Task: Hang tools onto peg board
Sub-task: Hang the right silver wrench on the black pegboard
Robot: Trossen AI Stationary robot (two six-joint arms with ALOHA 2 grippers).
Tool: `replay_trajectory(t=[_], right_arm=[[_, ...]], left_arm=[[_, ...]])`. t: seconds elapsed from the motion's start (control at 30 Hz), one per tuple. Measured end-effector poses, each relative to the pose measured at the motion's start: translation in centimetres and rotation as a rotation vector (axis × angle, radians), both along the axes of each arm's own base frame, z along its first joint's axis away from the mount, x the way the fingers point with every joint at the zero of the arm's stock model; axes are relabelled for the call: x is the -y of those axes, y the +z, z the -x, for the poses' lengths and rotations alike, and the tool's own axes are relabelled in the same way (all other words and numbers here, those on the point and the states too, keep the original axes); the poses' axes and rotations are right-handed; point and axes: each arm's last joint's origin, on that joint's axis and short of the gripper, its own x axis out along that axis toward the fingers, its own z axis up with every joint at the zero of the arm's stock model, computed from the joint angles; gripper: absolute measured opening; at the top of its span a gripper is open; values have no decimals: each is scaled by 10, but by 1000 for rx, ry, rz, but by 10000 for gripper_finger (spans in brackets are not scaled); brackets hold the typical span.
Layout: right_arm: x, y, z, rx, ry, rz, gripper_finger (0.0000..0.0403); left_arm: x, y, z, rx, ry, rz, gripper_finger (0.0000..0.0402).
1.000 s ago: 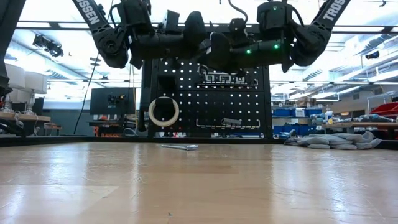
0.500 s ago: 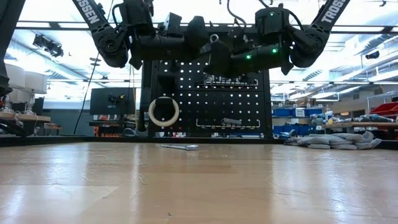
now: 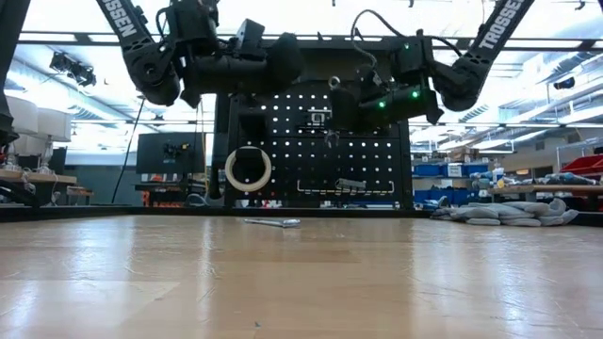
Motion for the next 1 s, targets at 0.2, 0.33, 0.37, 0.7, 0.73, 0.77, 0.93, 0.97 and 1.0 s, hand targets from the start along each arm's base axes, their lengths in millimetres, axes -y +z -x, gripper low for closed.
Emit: replay_trajectory(t=[0.2, 0.33, 0.37, 0.7, 0.73, 0.77, 0.93, 0.97, 1.0], right_arm=[[28, -1, 14, 11, 32, -72, 23], [26, -3, 14, -6, 206, -86, 27], [24, -4, 13, -21, 276, -79, 27], [-6, -12, 1, -117, 658, -57, 29], [-8, -12, 0, -119, 665, -48, 29], [-9, -12, -1, -121, 670, -44, 28], [-16, -12, -4, -114, 699, -45, 27], [-17, -12, -5, -113, 710, -48, 28], [-18, -11, -5, -113, 715, -49, 30]], left_arm=[[4, -10, 4, -21, -107, 27, 60], [2, -11, 4, -19, -123, 47, 60], [-1, -10, 5, -11, -128, 56, 61], [-11, -9, 5, -10, -293, 74, 93], [-11, -7, 2, -22, -310, 68, 98], [-12, -6, 0, -36, -326, 69, 102], [-14, 0, -9, -94, -329, 46, 112], [-14, 0, -10, -96, -328, 39, 112], [-14, 1, -10, -95, -327, 35, 111]])
